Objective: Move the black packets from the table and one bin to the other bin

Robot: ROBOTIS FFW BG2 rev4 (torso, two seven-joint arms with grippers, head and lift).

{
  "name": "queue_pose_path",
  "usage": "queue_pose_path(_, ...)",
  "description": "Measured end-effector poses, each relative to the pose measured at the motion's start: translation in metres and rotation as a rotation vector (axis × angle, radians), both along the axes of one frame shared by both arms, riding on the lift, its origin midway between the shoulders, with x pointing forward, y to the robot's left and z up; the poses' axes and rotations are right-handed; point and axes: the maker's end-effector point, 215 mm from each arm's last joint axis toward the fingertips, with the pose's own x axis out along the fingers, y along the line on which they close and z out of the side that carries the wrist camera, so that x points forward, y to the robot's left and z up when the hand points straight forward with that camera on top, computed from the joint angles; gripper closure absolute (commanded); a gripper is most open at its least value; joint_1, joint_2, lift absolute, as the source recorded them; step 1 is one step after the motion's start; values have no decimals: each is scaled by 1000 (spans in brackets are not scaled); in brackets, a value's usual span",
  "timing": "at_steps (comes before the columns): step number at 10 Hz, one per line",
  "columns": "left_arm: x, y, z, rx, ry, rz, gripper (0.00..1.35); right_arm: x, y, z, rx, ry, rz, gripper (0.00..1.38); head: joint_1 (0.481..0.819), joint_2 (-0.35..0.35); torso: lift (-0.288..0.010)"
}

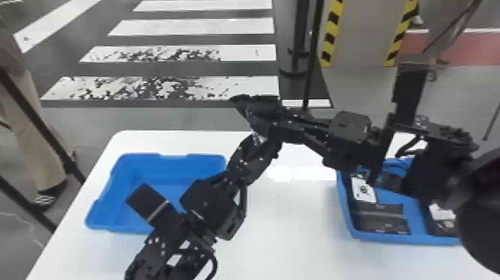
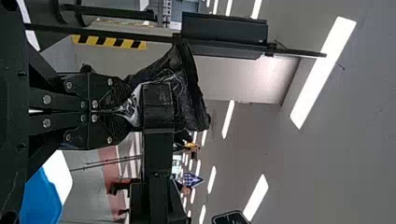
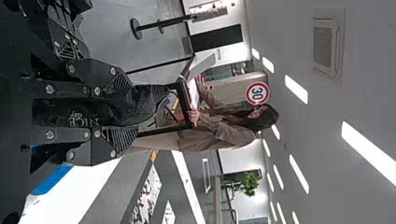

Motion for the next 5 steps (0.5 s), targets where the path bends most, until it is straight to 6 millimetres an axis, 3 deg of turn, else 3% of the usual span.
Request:
queue_pose_path(1, 0, 1, -1, -8, -1, 2, 1030, 0, 0, 4, 11, -13, -3, 1176, 686, 64, -110)
queue_pose_path(2, 1, 3, -6, -26, 17, 2, 608, 0, -1, 11, 25, -33, -16, 1176, 685, 65, -110)
queue_pose_path(3, 2, 2, -17, -34, 56, -1, 298, 2, -8, 23, 42, -65, -43, 1176, 682, 59, -110)
queue_pose_path(4, 4, 3, -25, -33, 81, -1, 114, 9, -23, 32, 51, -95, -87, 1177, 676, 42, -110)
queue_pose_path(5, 5, 7, -29, -31, 93, 7, 111, 22, -49, 38, 47, -125, -158, 1176, 666, 11, -110)
